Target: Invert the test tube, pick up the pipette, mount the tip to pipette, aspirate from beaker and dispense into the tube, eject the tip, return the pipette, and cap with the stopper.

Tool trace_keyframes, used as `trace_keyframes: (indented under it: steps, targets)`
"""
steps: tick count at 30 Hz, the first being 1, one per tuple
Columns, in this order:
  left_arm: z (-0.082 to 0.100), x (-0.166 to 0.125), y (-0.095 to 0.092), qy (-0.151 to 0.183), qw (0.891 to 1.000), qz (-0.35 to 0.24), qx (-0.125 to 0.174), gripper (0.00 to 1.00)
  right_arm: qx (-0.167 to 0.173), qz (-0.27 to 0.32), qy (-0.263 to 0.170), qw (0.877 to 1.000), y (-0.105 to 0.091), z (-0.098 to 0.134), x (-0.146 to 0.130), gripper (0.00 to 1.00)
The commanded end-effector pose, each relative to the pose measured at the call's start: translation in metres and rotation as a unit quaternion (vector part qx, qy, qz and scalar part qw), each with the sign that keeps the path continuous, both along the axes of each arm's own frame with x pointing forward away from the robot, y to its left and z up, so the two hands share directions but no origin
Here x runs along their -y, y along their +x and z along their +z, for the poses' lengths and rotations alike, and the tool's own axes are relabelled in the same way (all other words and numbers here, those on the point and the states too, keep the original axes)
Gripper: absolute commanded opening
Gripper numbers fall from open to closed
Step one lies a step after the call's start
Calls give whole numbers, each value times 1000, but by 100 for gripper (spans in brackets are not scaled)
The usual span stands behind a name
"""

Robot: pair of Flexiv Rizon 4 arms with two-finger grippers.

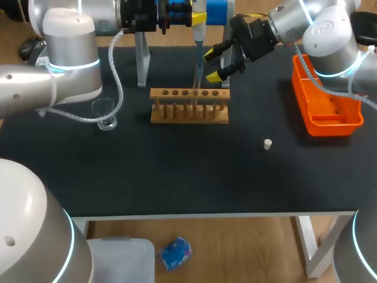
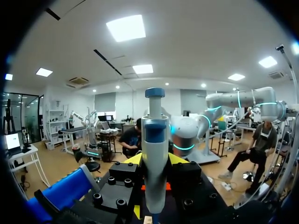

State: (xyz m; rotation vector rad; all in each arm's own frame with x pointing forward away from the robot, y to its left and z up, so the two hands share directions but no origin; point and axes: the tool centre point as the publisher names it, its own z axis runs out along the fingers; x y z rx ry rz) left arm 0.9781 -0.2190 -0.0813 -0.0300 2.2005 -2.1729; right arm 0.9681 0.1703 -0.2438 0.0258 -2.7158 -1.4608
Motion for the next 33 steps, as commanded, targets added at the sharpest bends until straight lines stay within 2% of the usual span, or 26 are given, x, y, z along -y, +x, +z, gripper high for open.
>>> trace_keyframes:
  steps: [1, 11, 33]
  targets:
    - [0, -1, -3, -2, 1000, 5, -1, 0, -1, 1, -2, 1000, 0, 1, 1, 100]
    - [3, -2, 7, 2, 1000, -6, -12, 0, -1, 1, -2, 1000, 0, 1, 1, 100]
    - [6, -4, 20, 10, 1000, -10, -8, 0, -1, 1, -2, 1000, 0, 1, 1, 100]
